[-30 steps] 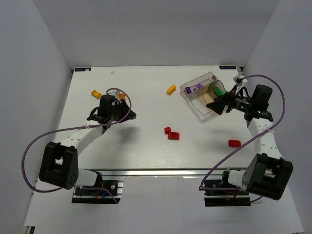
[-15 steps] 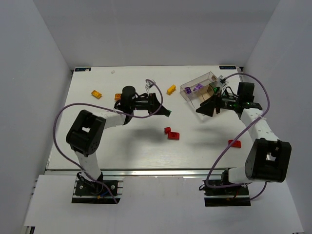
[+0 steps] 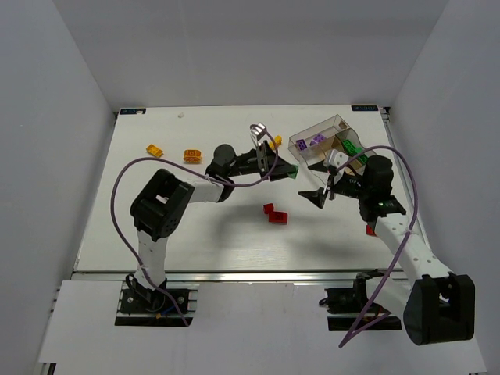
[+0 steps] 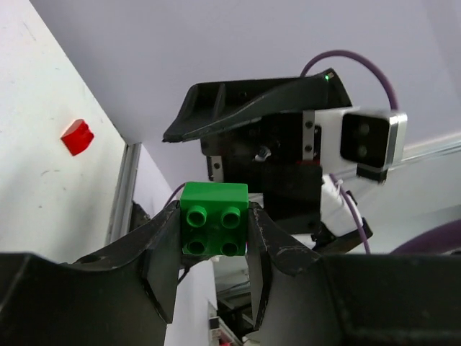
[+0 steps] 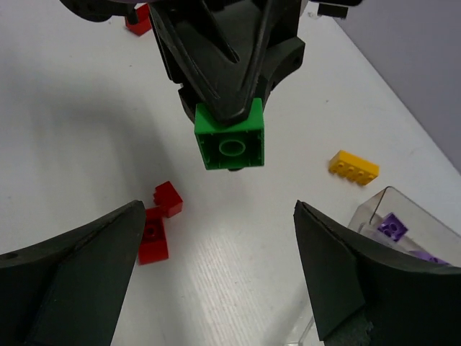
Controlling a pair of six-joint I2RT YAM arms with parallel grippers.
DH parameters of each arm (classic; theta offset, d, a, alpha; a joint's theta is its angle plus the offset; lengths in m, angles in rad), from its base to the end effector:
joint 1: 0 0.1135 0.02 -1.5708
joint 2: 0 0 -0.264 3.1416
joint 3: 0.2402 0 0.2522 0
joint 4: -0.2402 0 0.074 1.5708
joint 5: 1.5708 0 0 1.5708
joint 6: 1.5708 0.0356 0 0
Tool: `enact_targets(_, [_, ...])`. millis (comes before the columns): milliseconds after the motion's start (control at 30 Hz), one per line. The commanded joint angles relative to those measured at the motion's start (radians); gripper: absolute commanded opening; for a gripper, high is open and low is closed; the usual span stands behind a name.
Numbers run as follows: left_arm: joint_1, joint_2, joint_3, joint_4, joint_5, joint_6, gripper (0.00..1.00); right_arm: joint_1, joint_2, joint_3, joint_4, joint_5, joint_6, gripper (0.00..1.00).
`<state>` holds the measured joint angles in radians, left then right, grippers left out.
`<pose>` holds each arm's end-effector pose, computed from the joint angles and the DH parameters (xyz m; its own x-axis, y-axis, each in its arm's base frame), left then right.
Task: Sort the legos into containers by color
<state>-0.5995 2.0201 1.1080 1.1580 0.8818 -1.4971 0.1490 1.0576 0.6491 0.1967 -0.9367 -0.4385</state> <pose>0.3360 -0.2629 0.2178 -0.9594 -0.1123 -0.2588 0.2724 -0.1294 -0.9534 0.2252 0.0628 0.2813 0.1798 -0.2274 -0.9571 -0.8731 0.4114 -0.2618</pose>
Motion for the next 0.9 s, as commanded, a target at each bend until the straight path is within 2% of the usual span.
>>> enact_targets(0, [-0.025,-0.049,0.058,-0.115,-0.052,-0.028,0.0,0.009,0.011,-0.017,0.142,0.003,-0.111,0.89])
enact_targets(133, [-0.034,-0.037,0.072,-0.188,-0.041,-0.012,0.0,0.012,0.028,-0.025,0.21,-0.048,-0.057,0.89])
enact_targets(333, [-0.054,-0.011,0.099,-0.211,-0.021,-0.003,0.0,0.018,0.028,-0.031,0.245,-0.034,-0.011,0.88])
enact_targets(533, [-0.074,0.009,0.128,-0.208,-0.007,-0.008,0.0,0.032,0.041,-0.022,0.257,-0.037,0.014,0.76])
enact_targets(633, [-0.074,0.012,0.131,-0.202,-0.004,-0.011,0.0,0.043,0.045,-0.016,0.245,-0.036,0.004,0.64])
enact_targets(667, [-0.083,0.015,0.133,-0.202,-0.003,-0.009,0.0,0.043,0.044,-0.014,0.238,-0.027,-0.006,0.55])
enact_targets(733, [-0.083,0.015,0.131,-0.201,0.0,-0.011,0.0,0.043,0.042,-0.014,0.237,-0.014,-0.005,0.48])
enact_targets(767, [-0.083,0.017,0.133,-0.198,0.002,-0.012,0.0,0.044,0.042,-0.014,0.237,-0.004,0.0,0.39])
enact_targets(800, [-0.083,0.017,0.13,-0.196,0.002,-0.014,0.0,0.041,0.042,-0.012,0.237,0.002,0.0,0.35])
enact_targets(833, [-0.083,0.017,0.128,-0.196,0.002,-0.014,0.04,0.044,0.041,-0.012,0.237,0.012,0.0,0.26])
enact_targets(867, [-0.083,0.016,0.127,-0.189,0.0,-0.015,0.08,0.043,0.039,-0.014,0.237,0.019,0.001,0.13])
